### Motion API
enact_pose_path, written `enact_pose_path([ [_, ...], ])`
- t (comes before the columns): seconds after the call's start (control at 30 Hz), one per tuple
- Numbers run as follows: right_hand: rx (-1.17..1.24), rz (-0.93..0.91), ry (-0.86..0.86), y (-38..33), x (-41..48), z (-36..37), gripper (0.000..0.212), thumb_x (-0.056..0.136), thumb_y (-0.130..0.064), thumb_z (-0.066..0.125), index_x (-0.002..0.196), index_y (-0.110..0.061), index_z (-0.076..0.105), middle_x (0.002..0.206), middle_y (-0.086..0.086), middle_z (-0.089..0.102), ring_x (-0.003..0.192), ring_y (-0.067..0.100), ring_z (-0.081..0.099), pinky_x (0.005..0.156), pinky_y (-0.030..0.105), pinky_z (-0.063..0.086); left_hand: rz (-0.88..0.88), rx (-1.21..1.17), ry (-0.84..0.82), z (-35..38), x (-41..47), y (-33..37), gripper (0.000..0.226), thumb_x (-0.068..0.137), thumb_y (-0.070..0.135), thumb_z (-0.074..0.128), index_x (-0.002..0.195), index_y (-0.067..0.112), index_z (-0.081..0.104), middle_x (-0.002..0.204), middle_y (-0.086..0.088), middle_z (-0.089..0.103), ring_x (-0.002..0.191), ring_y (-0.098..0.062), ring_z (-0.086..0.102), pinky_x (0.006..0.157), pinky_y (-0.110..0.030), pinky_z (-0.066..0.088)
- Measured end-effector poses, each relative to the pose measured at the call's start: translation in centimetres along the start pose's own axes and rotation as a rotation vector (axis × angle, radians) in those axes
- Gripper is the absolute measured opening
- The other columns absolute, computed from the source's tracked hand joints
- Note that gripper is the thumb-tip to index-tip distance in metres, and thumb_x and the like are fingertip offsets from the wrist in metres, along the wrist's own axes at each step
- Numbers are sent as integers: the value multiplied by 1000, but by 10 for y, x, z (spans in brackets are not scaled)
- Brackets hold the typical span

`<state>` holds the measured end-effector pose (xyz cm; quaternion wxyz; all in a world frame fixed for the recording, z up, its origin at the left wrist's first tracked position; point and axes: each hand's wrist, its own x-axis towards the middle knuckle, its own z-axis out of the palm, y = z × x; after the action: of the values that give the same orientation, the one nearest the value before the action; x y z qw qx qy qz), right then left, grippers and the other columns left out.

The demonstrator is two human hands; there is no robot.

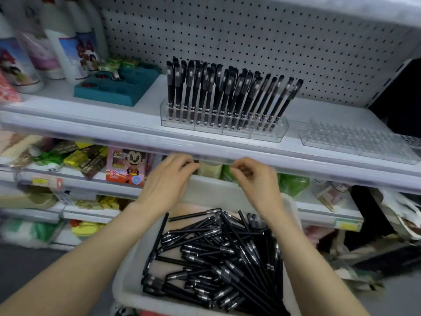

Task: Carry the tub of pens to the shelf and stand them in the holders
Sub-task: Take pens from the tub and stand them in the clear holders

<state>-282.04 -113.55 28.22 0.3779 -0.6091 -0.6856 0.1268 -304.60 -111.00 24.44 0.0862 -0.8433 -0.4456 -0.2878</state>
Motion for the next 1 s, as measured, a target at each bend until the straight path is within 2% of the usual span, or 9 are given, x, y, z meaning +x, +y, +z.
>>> enact_pose_path([
  [0.13, -124, -54, -303, 14, -34, 33, 9, 88, -22, 69, 94, -24, 75, 89, -8, 74, 82, 9, 67, 83, 31, 53, -12, 41, -107, 17, -12, -1, 38, 84, 13, 64, 122, 11, 63, 119, -10, 60, 105, -31, 54, 85, -42, 53],
  [0.23, -280, -162, -434, 19, -39, 54, 17, 92, -19, 62, 105, -23, 72, 103, -1, 74, 94, 21, 68, 84, 37, 52, -39, 88, -180, 21, -10, 1, 46, 77, 16, 76, 121, 11, 64, 115, -10, 63, 101, -31, 58, 76, -39, 53],
  [0.3, -397, -212, -531, 23, -41, 67, 20, 87, -10, 61, 100, -23, 68, 102, 3, 71, 93, 28, 66, 78, 40, 53, -34, 107, -214, 22, -10, 2, 46, 75, 15, 77, 119, 11, 65, 109, -10, 65, 94, -31, 59, 69, -38, 52],
  [0.4, -585, -266, -622, 27, -43, 80, 25, 78, 0, 65, 97, -17, 65, 98, 5, 66, 92, 30, 63, 72, 37, 54, -38, 115, -219, 19, -10, 3, 51, 73, 9, 76, 122, 12, 62, 107, -10, 64, 92, -29, 59, 71, -39, 51],
  [0.5, -657, -299, -610, 25, -44, 81, 25, 77, 2, 67, 97, -14, 66, 98, 5, 60, 92, 27, 60, 65, 30, 43, -34, 142, -221, 18, -11, 3, 54, 73, 9, 77, 124, 14, 61, 108, -8, 64, 94, -27, 59, 71, -37, 50],
  [0.57, -697, -314, -608, 22, -46, 79, 24, 79, 3, 64, 99, -11, 66, 102, 7, 58, 96, 27, 57, 67, 31, 38, -36, 147, -226, 18, -12, 5, 54, 72, 10, 78, 123, 14, 61, 107, -7, 65, 94, -26, 59, 70, -35, 51],
  [0.73, -703, -320, -612, 11, -44, 63, 23, 83, -5, 66, 104, -13, 65, 106, 6, 62, 103, 27, 56, 80, 34, 46, -27, 122, -191, 19, -13, 4, 50, 77, 11, 76, 125, 13, 61, 112, -8, 64, 101, -27, 58, 77, -36, 51],
  [0.83, -511, -194, -560, 4, -37, 39, 15, 88, -19, 64, 103, -21, 66, 102, 5, 65, 99, 26, 58, 80, 35, 48, 24, 4, -99, 13, -12, 7, 29, 94, 22, 59, 120, 13, 66, 113, -5, 64, 107, -25, 55, 90, -37, 48],
  [1.0, -241, -55, -486, -7, -14, -6, 10, 85, -27, 69, 94, -25, 71, 91, -6, 68, 90, 15, 59, 82, 31, 48, 104, -99, -201, 5, -9, 19, 41, 98, 48, 38, 106, 23, 70, 94, 6, 67, 95, -18, 56, 89, -40, 48],
])
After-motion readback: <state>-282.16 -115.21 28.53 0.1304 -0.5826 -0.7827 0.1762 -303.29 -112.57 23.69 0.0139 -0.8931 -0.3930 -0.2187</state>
